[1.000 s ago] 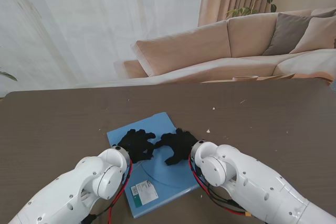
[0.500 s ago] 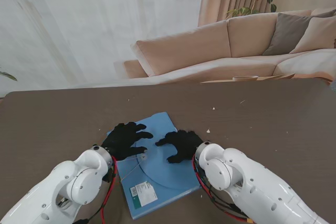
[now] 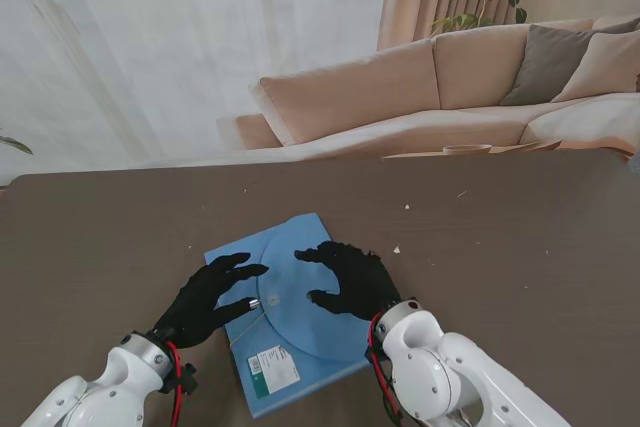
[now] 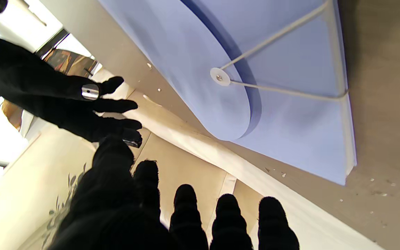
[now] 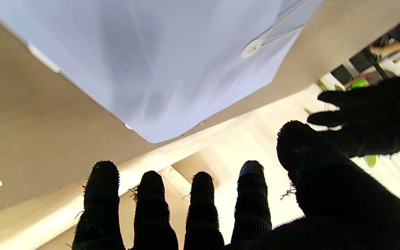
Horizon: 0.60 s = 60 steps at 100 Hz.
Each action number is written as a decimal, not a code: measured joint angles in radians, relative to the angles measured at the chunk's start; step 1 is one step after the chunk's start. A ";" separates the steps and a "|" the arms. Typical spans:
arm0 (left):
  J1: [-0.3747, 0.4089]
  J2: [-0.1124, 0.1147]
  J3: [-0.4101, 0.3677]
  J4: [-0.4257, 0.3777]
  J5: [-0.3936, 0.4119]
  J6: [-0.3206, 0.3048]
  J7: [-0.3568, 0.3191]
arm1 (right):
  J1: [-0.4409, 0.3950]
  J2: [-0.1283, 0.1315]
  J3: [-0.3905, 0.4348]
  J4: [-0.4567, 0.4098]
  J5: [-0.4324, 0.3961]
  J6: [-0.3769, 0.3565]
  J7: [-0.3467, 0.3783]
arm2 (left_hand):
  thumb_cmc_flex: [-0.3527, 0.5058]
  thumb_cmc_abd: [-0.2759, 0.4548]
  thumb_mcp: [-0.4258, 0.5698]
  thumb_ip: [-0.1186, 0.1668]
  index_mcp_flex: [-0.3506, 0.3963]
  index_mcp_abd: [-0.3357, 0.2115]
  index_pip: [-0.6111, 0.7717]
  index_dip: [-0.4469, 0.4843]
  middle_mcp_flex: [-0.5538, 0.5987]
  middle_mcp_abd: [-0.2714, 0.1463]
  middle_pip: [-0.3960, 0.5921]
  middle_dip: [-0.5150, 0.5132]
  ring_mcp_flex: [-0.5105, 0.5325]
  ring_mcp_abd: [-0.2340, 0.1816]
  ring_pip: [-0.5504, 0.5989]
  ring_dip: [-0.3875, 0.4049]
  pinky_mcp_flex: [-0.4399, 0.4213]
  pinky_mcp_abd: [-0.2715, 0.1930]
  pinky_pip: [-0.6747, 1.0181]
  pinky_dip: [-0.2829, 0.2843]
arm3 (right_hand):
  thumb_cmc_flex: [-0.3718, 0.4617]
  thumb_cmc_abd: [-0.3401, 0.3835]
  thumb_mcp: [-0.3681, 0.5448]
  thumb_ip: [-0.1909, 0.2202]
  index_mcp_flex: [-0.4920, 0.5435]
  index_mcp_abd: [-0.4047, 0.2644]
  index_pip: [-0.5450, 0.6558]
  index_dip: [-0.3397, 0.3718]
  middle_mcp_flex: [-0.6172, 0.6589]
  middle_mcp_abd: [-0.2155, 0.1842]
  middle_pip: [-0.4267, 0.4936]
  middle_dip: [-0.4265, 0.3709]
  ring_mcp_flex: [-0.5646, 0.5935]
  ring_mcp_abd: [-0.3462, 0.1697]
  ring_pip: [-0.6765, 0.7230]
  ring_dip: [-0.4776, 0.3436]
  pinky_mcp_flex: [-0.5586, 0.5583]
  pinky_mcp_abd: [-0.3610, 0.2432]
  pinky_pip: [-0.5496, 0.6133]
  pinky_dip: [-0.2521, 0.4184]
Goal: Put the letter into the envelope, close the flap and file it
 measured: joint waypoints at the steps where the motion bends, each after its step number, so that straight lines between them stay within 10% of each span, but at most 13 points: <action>1: 0.004 -0.001 -0.001 0.002 -0.005 -0.005 0.005 | -0.005 -0.001 0.000 -0.001 0.004 0.000 -0.006 | 0.000 0.000 0.000 0.000 0.000 0.000 0.000 -0.003 0.000 0.000 0.000 0.000 0.000 0.000 0.000 -0.003 0.000 0.000 0.000 -0.002 | 0.000 0.000 0.000 0.000 0.000 0.000 0.000 0.000 0.000 0.000 0.000 0.000 0.000 0.000 0.000 0.000 -0.001 0.000 0.000 0.000; 34: 0.069 -0.035 -0.001 0.097 -0.132 -0.111 0.151 | -0.130 -0.048 -0.002 0.039 0.126 -0.127 -0.235 | 0.001 -0.015 0.002 0.000 0.004 0.002 0.001 -0.039 0.000 0.011 0.000 -0.024 0.000 0.008 -0.026 -0.088 0.007 0.010 -0.042 -0.100 | 0.000 -0.003 0.006 0.000 0.000 0.000 0.000 -0.006 0.000 0.002 -0.002 -0.001 -0.001 -0.008 -0.016 0.000 -0.040 0.004 -0.054 0.000; 48: 0.084 -0.043 0.008 0.100 -0.298 -0.105 0.124 | -0.146 -0.069 -0.004 0.076 0.183 -0.182 -0.281 | 0.001 -0.015 0.003 0.000 -0.023 0.002 0.019 -0.059 -0.001 0.011 -0.014 -0.039 0.000 0.008 -0.039 -0.139 0.011 0.010 -0.061 -0.150 | 0.000 -0.003 0.002 0.000 0.000 0.000 -0.009 -0.038 0.000 0.002 -0.028 -0.014 -0.018 -0.013 -0.037 0.000 -0.054 0.004 -0.100 -0.007; 60: 0.088 -0.046 0.009 0.097 -0.248 -0.101 0.106 | -0.148 -0.075 -0.004 0.091 0.193 -0.200 -0.283 | 0.001 -0.015 0.003 0.000 -0.026 0.002 0.028 -0.060 -0.001 0.011 -0.015 -0.039 0.000 0.008 -0.040 -0.156 0.017 0.010 -0.064 -0.173 | 0.000 0.000 -0.010 0.000 0.000 0.000 -0.021 -0.074 0.000 0.002 -0.067 -0.030 -0.031 -0.022 -0.052 -0.013 -0.068 0.001 -0.127 -0.019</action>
